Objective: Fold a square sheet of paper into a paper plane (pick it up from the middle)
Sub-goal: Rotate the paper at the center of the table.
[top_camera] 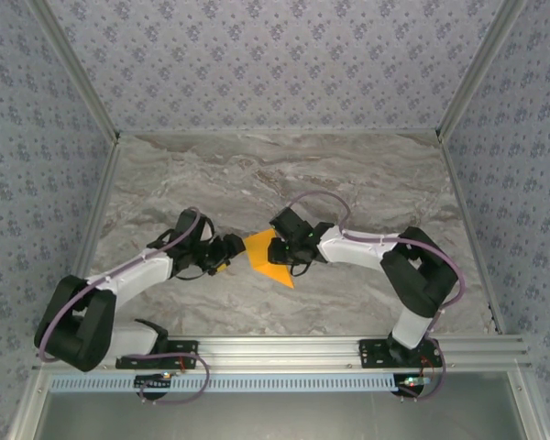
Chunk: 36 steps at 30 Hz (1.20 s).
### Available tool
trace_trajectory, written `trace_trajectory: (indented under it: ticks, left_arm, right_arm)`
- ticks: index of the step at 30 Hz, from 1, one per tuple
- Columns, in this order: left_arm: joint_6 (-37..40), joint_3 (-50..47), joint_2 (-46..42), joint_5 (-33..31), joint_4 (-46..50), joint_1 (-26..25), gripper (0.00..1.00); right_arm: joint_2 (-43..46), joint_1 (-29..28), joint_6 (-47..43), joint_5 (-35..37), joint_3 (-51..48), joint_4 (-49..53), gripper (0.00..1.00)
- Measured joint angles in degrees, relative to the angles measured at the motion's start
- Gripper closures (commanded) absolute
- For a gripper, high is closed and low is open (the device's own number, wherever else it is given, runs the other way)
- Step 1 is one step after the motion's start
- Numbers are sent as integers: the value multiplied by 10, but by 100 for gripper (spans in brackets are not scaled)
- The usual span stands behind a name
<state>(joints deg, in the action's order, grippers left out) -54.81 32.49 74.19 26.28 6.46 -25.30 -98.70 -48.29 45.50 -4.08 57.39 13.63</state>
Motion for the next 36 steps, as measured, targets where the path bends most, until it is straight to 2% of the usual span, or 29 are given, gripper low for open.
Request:
trace_trajectory:
  ticks: [10,17,21,25,36]
  left_arm:
    - [-34,0,64,12,-42,-40,36]
    - [-43,8,96,14,-53,-58,47]
    - [-50,13,110,17,-65,-63,54]
    - [-53,17,120,18,-68,-66,56]
    - [-59,23,137,21,-82,-67,69]
  right_arm:
    - [-12,22,5,-27,-23,-23,72]
    - [-16,40,13,-57,-49,-68,74]
    - [-15,52,20,-84,-67,-106,74]
    - [-14,61,28,-103,-80,-133,75]
    - [-14,68,32,-121,-96,-165,76]
